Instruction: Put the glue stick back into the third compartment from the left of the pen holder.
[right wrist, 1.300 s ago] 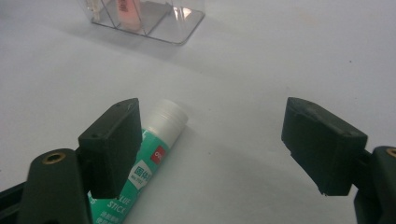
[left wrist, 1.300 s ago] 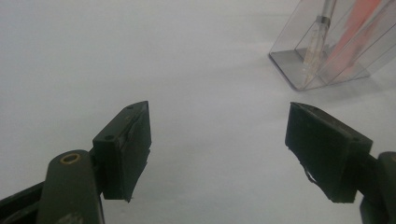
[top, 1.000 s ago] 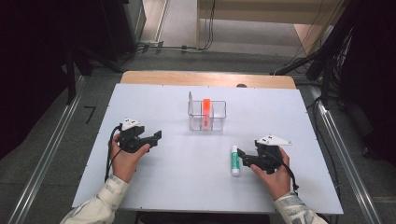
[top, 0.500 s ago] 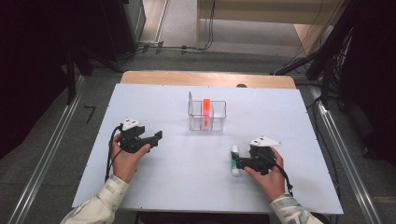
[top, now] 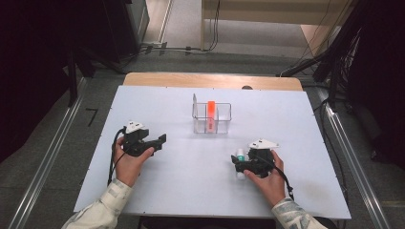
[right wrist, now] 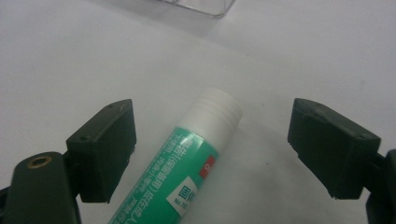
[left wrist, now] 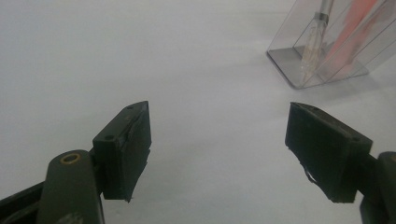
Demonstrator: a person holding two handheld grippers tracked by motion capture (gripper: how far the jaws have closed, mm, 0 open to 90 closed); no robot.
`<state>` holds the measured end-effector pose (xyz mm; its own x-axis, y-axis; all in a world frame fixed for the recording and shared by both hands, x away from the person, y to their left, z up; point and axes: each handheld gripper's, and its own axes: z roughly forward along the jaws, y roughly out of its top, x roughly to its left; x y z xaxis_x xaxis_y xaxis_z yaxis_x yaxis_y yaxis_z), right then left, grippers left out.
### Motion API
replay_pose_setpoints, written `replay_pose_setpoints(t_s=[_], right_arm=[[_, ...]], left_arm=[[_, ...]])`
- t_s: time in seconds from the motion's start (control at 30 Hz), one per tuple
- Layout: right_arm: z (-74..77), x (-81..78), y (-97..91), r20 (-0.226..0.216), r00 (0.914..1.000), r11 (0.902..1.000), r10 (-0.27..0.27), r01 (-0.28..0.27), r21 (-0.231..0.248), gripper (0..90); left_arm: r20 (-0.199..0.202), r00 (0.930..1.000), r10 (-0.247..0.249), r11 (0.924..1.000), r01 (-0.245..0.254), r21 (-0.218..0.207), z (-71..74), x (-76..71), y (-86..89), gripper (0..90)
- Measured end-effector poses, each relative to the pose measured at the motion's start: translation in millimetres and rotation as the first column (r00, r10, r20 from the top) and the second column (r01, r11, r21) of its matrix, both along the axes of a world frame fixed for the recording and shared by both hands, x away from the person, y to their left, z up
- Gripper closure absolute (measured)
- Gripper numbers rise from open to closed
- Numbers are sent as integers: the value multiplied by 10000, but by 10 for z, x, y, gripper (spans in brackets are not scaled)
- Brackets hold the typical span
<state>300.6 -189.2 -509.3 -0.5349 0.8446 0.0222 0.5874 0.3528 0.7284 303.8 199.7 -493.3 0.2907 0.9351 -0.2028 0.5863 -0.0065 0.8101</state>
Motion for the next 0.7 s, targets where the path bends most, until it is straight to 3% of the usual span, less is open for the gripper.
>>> replay_pose_setpoints(t_s=[0.43, 0.7], right_arm=[[-39, -4, 70, -86, 10000, 10000, 11, -11, -55, 229], [-71, -42, 86, 109, 9990, 9987, -439, 442, -240, 376]], left_arm=[[23, 10000, -4, 10000, 4, -34, 0, 1, -2, 234], [17, 10000, -33, 10000, 33, -42, 1, -2, -3, 234]])
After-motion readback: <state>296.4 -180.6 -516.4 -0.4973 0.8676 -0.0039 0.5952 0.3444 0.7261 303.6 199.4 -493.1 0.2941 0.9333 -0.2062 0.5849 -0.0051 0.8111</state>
